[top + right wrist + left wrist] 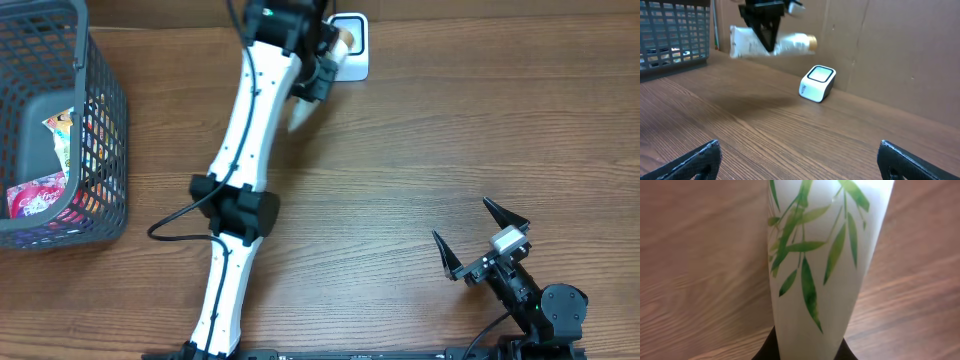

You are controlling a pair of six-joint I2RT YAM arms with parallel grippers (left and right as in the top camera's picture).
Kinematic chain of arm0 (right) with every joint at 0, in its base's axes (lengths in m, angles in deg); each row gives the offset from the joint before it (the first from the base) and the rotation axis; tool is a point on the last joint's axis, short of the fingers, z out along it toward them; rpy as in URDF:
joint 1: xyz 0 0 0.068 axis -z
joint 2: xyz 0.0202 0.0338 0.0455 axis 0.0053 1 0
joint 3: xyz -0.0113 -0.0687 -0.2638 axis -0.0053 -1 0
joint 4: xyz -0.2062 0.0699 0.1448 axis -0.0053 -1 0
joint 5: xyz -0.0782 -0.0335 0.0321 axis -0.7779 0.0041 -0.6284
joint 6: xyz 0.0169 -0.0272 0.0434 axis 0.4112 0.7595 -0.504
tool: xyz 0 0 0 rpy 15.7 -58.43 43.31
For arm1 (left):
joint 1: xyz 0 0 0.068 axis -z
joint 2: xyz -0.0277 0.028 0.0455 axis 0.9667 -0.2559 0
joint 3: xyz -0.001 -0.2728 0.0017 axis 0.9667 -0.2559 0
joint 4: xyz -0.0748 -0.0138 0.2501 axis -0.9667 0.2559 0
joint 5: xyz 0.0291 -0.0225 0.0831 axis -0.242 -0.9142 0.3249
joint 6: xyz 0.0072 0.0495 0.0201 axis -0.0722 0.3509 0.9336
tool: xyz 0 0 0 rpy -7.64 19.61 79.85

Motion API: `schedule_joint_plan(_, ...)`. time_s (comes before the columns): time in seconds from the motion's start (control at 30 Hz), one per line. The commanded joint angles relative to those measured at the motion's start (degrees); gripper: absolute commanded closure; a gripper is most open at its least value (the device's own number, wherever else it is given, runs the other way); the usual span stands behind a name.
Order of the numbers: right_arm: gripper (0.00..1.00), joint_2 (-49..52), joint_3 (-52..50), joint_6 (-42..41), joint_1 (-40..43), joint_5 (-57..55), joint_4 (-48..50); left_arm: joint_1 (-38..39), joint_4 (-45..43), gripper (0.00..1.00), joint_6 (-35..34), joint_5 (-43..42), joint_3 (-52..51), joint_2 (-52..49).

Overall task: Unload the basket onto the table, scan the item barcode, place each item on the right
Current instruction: 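Carry the tube to the scanner and set it down in front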

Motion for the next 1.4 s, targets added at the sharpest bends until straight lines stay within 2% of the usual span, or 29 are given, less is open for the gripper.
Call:
schedule_joint_plan(0.0,0.0,-0.13,-0.61,-0.46,-0.11,-0.2,0.11,4.59,-0.24,0.96,1.07,-3.96,0.68,1.75)
schedule_joint_plan(0.27,0.0,-0.13,-0.61,-0.46,-0.11,-0.2,0.11,11.63,-0.24,0.96,1.29,-2.54,-2.97,1.75)
schedule_joint_plan(0.63,0.0,-0.13,-0.61,-0.46,-0.11,-0.2,0.11,16.9,-2.95,0.96,-4.2,10.54,-23.23,1.73)
schedule_joint_plan(0.87,0.0,-0.13,-0.61,-0.46,-0.11,-0.2,0.11,18.23,-9.86,0.95,-4.72,11.06,-38.93,1.73)
schedule_joint_plan(1.0,0.0,-0.13,-0.61,-0.46,-0.11,-0.2,0.11,19.43,-11.23,0.95,-6.67,11.06,-44.65,1.75)
schedule_joint_plan(1.07,0.0,-0.13,-0.61,-0.46,-0.11,-0.2,0.11,20.35,-9.62,0.7,-7.37,11.41,-45.0,1.75)
schedule_joint_plan(1.1,0.0,-0.13,-0.61,-0.46,-0.11,-0.2,0.11,20.9,-9.01,0.63,-7.89,12.48,-45.0,2.03)
schedule_joint_plan(1.13,0.0,-0.13,-0.61,-0.46,-0.11,-0.2,0.11,21.46,-8.7,0.51,-8.72,14.05,-45.0,2.58)
schedule_joint_plan(1.17,0.0,-0.13,-0.61,-0.46,-0.11,-0.2,0.11,21.99,-8.5,0.33,-9.64,15.72,-44.98,3.56)
schedule_joint_plan(1.2,0.0,-0.13,-0.61,-0.46,-0.11,-0.2,0.11,22.47,-8.44,0.08,-10.43,16.81,-44.94,4.72)
schedule_joint_plan(1.23,0.0,-0.13,-0.61,-0.46,-0.11,-0.2,0.11,22.86,-8.41,0.0,-10.73,17.07,-44.83,6.29)
schedule_joint_plan(1.37,0.0,-0.13,-0.61,-0.46,-0.11,-0.2,0.11,23.5,-9.38,0.0,-10.73,16.44,-44.24,15.21)
